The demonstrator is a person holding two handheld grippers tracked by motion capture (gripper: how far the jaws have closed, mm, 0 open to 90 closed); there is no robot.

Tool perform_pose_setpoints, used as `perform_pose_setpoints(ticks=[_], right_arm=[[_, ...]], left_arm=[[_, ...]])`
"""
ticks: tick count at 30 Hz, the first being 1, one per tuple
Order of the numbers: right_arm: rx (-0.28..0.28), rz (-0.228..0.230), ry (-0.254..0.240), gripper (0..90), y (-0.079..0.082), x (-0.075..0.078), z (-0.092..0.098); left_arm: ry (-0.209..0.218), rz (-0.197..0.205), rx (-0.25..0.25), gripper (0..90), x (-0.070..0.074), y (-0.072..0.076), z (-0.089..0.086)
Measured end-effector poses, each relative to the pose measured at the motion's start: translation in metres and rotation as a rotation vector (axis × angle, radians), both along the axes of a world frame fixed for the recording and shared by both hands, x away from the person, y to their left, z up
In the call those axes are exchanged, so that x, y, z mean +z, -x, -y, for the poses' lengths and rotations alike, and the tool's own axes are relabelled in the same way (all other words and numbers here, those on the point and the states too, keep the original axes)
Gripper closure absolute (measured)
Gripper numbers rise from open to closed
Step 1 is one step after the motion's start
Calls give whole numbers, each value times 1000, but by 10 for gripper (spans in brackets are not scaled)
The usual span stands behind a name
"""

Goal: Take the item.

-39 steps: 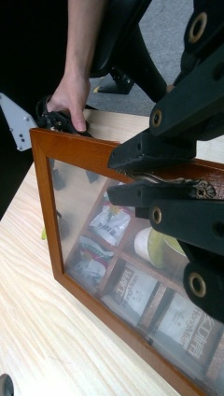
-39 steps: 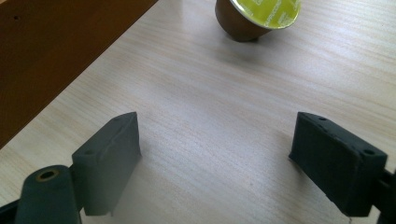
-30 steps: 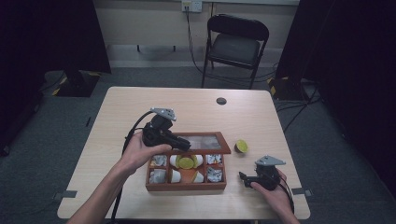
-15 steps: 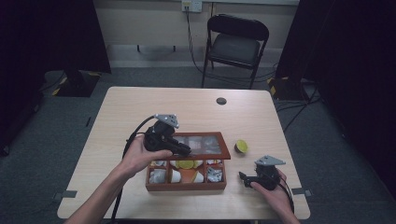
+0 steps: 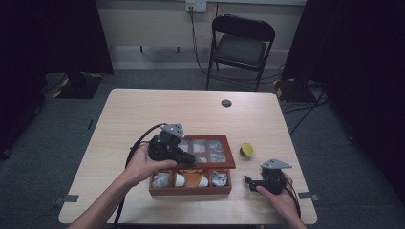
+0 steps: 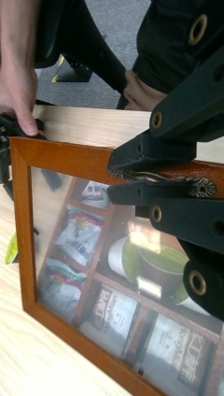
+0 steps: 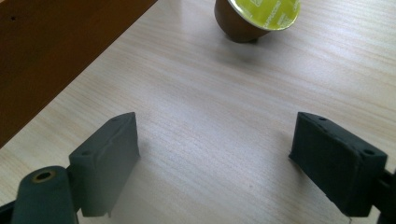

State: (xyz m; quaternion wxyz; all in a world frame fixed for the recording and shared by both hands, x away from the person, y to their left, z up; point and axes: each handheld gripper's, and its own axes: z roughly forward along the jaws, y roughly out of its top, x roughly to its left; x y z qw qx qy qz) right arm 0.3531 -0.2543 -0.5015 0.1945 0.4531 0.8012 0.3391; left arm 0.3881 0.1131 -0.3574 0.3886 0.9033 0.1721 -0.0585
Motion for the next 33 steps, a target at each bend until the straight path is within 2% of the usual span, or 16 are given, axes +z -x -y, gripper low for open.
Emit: perform_pose_setpoints(ticks=[3, 4, 8, 11, 16, 22, 24, 33], right_arm=[[0, 0, 0, 143, 0, 0, 0], [0, 1, 1, 143, 0, 0, 0], [0, 0, 1, 143, 0, 0, 0], [0, 1, 1, 143, 0, 0, 0], [0, 1, 0, 143, 0, 0, 0], [0, 0, 0, 143, 0, 0, 0], [0, 0, 1, 142, 0, 0, 0], [2, 1, 1, 142, 0, 0, 0]], left_arm=[[-53, 4, -20, 823, -5, 4, 6], [-57, 11, -26, 823, -7, 5, 7], [-64, -1, -39, 825, -13, 6, 10], [-98, 7, -52, 826, -19, 9, 14], [-130, 6, -63, 827, -27, 12, 19], [-156, -5, -74, 828, -36, 13, 23], [-165, 4, -79, 829, -39, 15, 24], [-190, -19, -86, 829, -51, 15, 28]])
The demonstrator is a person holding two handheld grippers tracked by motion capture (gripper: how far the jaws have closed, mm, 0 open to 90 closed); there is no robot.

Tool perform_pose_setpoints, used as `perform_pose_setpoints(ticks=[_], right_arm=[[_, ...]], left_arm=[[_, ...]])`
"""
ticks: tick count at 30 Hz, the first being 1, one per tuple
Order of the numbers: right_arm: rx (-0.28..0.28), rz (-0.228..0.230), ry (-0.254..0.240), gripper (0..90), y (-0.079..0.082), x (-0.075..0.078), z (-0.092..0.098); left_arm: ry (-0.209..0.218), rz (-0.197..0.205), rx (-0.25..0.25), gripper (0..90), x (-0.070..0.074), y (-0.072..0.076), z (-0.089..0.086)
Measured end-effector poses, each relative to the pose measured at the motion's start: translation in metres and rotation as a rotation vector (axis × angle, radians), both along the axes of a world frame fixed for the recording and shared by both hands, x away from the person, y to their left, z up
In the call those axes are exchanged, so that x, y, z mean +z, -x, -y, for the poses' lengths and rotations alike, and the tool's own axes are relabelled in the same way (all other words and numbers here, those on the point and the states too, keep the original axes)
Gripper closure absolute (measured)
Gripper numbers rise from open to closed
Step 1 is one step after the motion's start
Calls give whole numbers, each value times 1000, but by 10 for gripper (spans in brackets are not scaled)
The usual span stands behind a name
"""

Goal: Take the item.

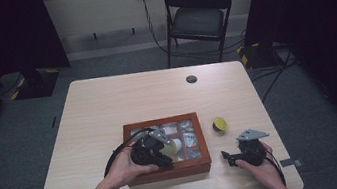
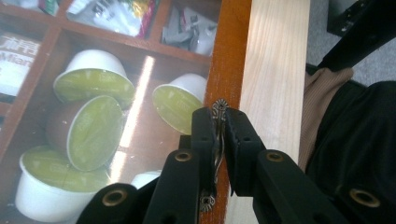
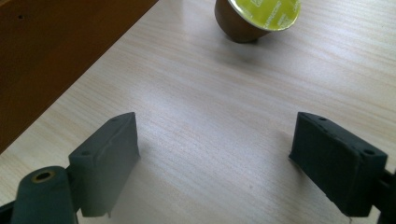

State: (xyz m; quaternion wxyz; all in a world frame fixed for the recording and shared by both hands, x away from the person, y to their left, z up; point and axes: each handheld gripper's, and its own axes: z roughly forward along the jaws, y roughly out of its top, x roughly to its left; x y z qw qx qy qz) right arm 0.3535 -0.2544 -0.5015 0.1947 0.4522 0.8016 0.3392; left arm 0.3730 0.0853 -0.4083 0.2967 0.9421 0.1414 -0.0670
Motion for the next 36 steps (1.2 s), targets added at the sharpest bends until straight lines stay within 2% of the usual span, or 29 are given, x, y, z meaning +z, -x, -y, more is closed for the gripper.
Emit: perform_pose_setpoints(ticks=[5, 12, 19, 27, 29, 31, 32, 33, 36], right_arm=[[0, 0, 0, 142, 0, 0, 0], [0, 0, 0, 142, 0, 0, 0], [-1, 0, 0, 142, 0, 0, 0], [-1, 0, 0, 142, 0, 0, 0], [-1, 0, 0, 142, 0, 0, 0], [-1, 0, 0, 142, 0, 0, 0], [-1, 0, 0, 142, 0, 0, 0], [-1, 0, 0, 142, 0, 0, 0], [-1, 0, 0, 142, 0, 0, 0]], left_arm=[[-9, 1, 4, 830, -4, 1, 1], [8, -8, 12, 829, -8, 1, -1], [2, -2, 19, 827, -9, 2, -1], [15, -23, 37, 823, -9, 1, -2], [33, -27, 43, 822, -9, 1, -3], [69, -49, 50, 769, -9, 0, -5], [68, -44, 35, 771, -7, -1, -5], [72, -29, 52, 750, -7, 0, -5], [87, -25, 87, 608, -5, -2, -6]])
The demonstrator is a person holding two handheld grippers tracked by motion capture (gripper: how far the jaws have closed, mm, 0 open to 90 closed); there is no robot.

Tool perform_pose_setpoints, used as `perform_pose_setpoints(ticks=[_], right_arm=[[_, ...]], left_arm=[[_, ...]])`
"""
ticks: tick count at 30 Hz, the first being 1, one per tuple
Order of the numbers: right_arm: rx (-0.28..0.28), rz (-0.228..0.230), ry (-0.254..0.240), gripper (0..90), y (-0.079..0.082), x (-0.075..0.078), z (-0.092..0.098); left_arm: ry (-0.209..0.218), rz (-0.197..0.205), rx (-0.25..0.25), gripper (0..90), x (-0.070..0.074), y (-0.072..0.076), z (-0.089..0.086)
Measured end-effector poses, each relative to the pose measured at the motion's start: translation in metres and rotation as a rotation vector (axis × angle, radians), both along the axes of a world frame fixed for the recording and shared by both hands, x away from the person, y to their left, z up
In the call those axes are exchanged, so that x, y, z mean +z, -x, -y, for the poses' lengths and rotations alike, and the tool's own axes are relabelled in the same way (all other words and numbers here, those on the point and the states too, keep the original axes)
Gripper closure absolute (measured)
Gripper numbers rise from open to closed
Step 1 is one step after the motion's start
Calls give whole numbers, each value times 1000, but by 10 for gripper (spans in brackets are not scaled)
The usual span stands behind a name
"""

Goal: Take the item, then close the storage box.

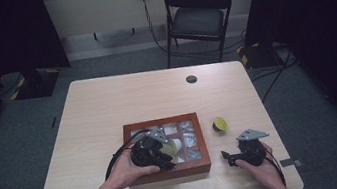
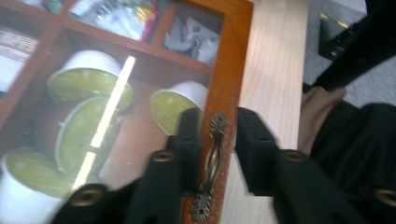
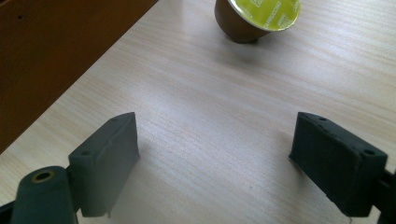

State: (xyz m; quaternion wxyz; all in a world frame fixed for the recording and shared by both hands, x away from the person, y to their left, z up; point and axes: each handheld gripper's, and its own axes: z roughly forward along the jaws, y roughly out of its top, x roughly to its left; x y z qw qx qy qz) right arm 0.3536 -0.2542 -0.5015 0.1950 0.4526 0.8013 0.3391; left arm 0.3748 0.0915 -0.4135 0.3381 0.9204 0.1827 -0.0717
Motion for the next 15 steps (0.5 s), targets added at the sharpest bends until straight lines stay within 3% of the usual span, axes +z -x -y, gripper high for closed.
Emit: perform_pose_setpoints(ticks=[6, 8, 15], right_arm=[[0, 0, 0, 142, 0, 0, 0], [0, 0, 0, 142, 0, 0, 0], [1, -1, -1, 141, 0, 0, 0]], left_arm=[[78, 26, 74, 438, 8, -3, -11], [98, 39, 89, 425, 10, -4, -15], [106, 60, 141, 336, 13, -8, -26]])
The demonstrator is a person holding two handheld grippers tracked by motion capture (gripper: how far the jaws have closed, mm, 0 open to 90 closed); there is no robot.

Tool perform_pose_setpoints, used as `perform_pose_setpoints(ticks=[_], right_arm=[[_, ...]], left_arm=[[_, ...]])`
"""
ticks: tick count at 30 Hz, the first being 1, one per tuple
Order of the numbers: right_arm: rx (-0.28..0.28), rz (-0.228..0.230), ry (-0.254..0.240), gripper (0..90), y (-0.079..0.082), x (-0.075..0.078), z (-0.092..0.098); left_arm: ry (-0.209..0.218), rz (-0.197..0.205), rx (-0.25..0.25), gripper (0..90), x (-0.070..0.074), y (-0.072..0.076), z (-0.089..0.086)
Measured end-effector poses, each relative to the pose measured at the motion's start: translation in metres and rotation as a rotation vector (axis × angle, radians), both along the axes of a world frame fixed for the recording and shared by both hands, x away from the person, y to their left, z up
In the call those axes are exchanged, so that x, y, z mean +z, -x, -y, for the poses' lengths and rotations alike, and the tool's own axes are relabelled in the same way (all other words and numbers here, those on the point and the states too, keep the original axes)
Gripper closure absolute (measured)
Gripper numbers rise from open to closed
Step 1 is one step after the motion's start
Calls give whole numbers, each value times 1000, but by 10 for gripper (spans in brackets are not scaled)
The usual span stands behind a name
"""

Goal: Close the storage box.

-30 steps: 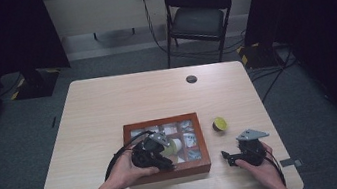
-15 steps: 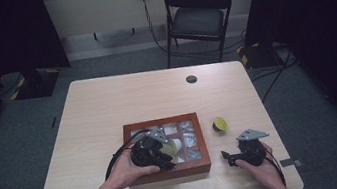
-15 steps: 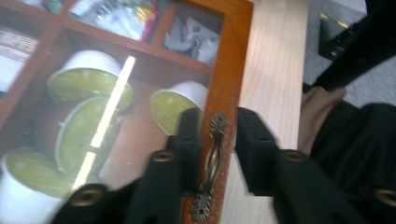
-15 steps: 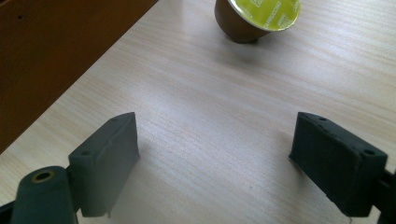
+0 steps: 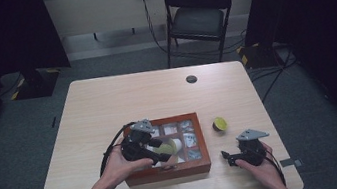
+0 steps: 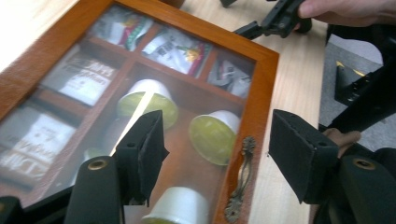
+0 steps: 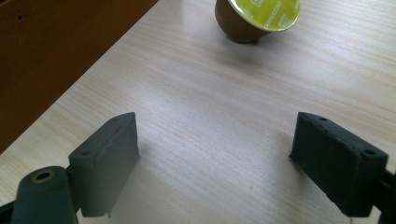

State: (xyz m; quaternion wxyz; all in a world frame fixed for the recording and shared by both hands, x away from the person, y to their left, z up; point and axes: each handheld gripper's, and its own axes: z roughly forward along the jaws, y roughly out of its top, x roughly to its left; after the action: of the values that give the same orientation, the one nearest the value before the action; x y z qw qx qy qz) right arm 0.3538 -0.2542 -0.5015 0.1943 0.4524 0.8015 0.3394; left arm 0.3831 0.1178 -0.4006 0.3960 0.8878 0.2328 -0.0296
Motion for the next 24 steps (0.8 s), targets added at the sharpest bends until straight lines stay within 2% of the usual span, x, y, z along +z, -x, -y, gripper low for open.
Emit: perform_pose_setpoints(ticks=[4, 7, 11, 17, 19, 22, 24], right_arm=[[0, 0, 0, 141, 0, 0, 0], [0, 0, 0, 141, 0, 0, 0], [0, 0, 0, 141, 0, 0, 0], [1, 0, 0, 141, 0, 0, 0], [1, 0, 0, 141, 0, 0, 0], [1, 0, 0, 141, 0, 0, 0], [1, 1, 0, 141, 0, 0, 0]], left_arm=[[-3, 16, 25, 313, 2, -1, -9], [25, 23, 59, 292, 4, -4, -16], [38, 31, 92, 264, 5, -8, -25], [49, 42, 119, 237, 6, -11, -40], [43, 60, 132, 216, 6, -11, -44], [73, 71, 135, 212, 6, -8, -54], [74, 67, 145, 204, 5, -6, -61]])
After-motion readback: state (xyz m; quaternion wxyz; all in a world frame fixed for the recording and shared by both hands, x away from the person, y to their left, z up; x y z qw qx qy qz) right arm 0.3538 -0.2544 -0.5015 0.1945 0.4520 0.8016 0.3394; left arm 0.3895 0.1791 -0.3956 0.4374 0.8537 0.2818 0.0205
